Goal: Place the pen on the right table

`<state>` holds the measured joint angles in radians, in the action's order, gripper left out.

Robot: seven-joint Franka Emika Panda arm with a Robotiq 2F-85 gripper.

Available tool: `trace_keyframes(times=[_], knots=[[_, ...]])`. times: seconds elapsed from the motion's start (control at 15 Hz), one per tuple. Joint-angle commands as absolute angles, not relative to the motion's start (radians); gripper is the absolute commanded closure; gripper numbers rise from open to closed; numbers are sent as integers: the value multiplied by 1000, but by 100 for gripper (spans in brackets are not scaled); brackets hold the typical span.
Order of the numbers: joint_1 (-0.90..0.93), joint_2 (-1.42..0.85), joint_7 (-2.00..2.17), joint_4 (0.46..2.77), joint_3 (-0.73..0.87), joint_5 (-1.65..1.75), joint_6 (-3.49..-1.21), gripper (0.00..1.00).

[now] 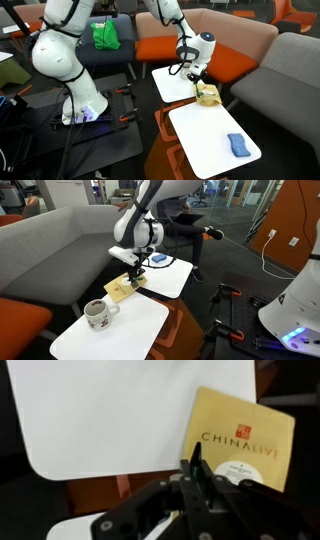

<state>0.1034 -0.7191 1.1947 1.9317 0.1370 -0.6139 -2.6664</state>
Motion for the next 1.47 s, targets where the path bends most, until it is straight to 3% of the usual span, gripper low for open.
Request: trace_keyframes(times=[0.0, 0.4, 1.0, 1.07, 1.13, 1.27, 1.4], knots=[[107, -661, 1348, 2045, 181, -608, -2728, 97], [82, -701, 1618, 2042, 280, -564, -2678, 97], [132, -925, 2097, 1749, 393, -235, -2395, 97], [132, -942, 2132, 1716, 395, -205, -2360, 93], [124, -952, 2157, 1691, 385, -190, -2346, 63], [112, -961, 2180, 1660, 366, -163, -2336, 57], [115, -951, 2183, 1665, 355, -156, -2383, 42]])
